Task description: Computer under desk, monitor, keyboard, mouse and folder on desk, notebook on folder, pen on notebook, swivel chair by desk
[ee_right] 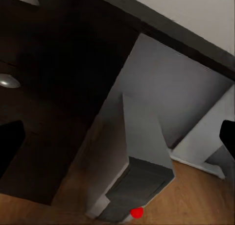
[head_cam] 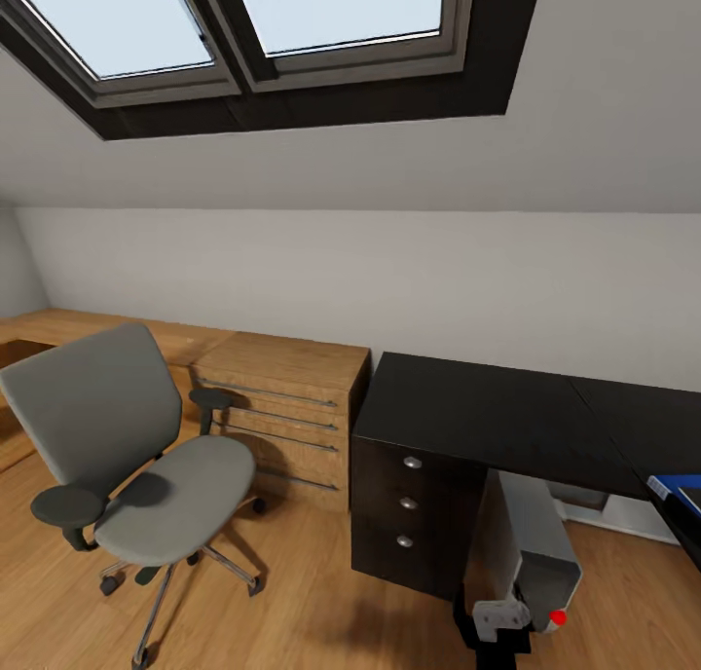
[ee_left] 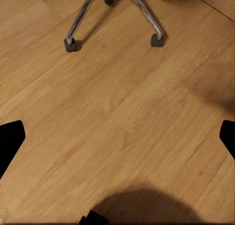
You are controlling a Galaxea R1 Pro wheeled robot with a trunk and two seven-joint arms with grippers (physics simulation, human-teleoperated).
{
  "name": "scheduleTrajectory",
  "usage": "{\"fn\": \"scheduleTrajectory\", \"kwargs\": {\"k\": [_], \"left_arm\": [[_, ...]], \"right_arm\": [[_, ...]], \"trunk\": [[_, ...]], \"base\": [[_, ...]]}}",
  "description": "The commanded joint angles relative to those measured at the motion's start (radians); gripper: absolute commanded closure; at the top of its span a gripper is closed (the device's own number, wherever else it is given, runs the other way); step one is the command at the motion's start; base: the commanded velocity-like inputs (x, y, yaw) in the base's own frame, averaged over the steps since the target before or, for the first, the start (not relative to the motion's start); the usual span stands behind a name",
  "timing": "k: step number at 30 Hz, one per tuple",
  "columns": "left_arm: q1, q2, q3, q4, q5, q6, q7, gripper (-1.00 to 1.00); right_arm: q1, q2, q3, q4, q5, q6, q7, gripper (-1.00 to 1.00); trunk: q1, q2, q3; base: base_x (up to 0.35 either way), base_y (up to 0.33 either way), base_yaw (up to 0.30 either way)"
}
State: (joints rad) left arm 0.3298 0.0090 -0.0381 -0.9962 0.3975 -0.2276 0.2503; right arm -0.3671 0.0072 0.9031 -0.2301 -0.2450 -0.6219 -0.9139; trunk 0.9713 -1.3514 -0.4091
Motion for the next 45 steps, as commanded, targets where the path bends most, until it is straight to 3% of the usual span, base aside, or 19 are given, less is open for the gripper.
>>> {"fn": "scheduleTrajectory", "kwargs": {"k": [1, 6, 10, 16, 19, 20, 23, 24, 26, 27, 29, 45], "left_arm": [[0.000, -0.002, -0.005, 0.016, -0.011, -0.006, 0.006, -1.00], [0.000, -0.007, -0.005, 0.029, -0.044, -0.011, 0.008, -1.00], [0.000, -0.008, -0.006, 0.032, -0.047, -0.010, 0.007, -1.00], [0.000, -0.024, -0.012, 0.051, -0.059, -0.005, 0.004, -1.00], [0.000, -0.032, -0.015, 0.061, -0.112, -0.006, 0.005, -1.00], [0.000, -0.037, -0.015, 0.064, -0.145, -0.008, 0.007, -1.00], [0.000, -0.040, -0.015, 0.066, -0.162, -0.010, 0.008, -1.00], [0.000, -0.041, -0.015, 0.066, -0.168, -0.010, 0.009, -1.00], [0.000, -0.041, -0.015, 0.066, -0.169, -0.011, 0.009, -1.00], [0.000, -0.041, -0.015, 0.067, -0.170, -0.010, 0.009, -1.00], [-0.001, -0.041, -0.016, 0.067, -0.170, -0.010, 0.009, -1.00], [-0.001, -0.039, -0.016, 0.108, -0.170, -0.010, 0.005, -1.00]], "right_arm": [[-0.001, 0.000, 0.002, 0.043, -0.025, -0.070, 0.043, -1.00], [-0.001, 0.010, -0.005, 0.071, -0.125, -0.115, 0.081, -1.00], [-0.001, 0.031, -0.006, 0.077, -0.143, -0.118, 0.084, -1.00], [-0.001, 0.034, -0.007, 0.078, -0.146, -0.121, 0.084, -1.00], [-0.001, 0.034, -0.007, 0.079, -0.146, -0.139, 0.082, -1.00], [0.000, 0.034, -0.006, 0.080, -0.146, -0.164, 0.079, -1.00], [0.000, 0.037, -0.005, 0.096, -0.144, -0.192, 0.076, -1.00], [0.000, 0.044, -0.005, 0.119, -0.140, -0.238, 0.075, -1.00], [0.001, 0.049, -0.005, 0.135, -0.138, -0.280, 0.076, -1.00], [0.002, 0.065, -0.004, 0.162, -0.135, -0.375, 0.076, -1.00], [0.003, 0.073, -0.004, 0.173, -0.135, -0.417, 0.076, -1.00], [0.004, 0.079, -0.005, 0.179, -0.135, -0.425, 0.079, -1.00]], "trunk": [[0.000, -0.001, -0.001], [0.000, -0.001, -0.005], [0.000, -0.001, -0.009], [0.000, -0.001, -0.014], [0.000, -0.001, -0.016], [0.000, -0.001, -0.017], [0.000, -0.001, -0.020], [0.000, -0.001, -0.020], [0.000, -0.001, -0.022], [0.000, -0.001, -0.023], [0.000, -0.001, -0.025], [0.000, -0.001, -0.048]], "base": [[0.000, 0.000, 0.148], [0.000, 0.000, 0.203], [0.000, 0.000, 0.226], [0.000, 0.000, 0.229], [0.000, 0.000, 0.229], [0.000, 0.000, 0.229], [0.000, 0.000, 0.231], [0.000, 0.000, 0.235], [0.000, 0.000, 0.236], [0.000, 0.000, 0.237], [0.000, 0.000, 0.237], [0.000, 0.000, 0.120]]}}
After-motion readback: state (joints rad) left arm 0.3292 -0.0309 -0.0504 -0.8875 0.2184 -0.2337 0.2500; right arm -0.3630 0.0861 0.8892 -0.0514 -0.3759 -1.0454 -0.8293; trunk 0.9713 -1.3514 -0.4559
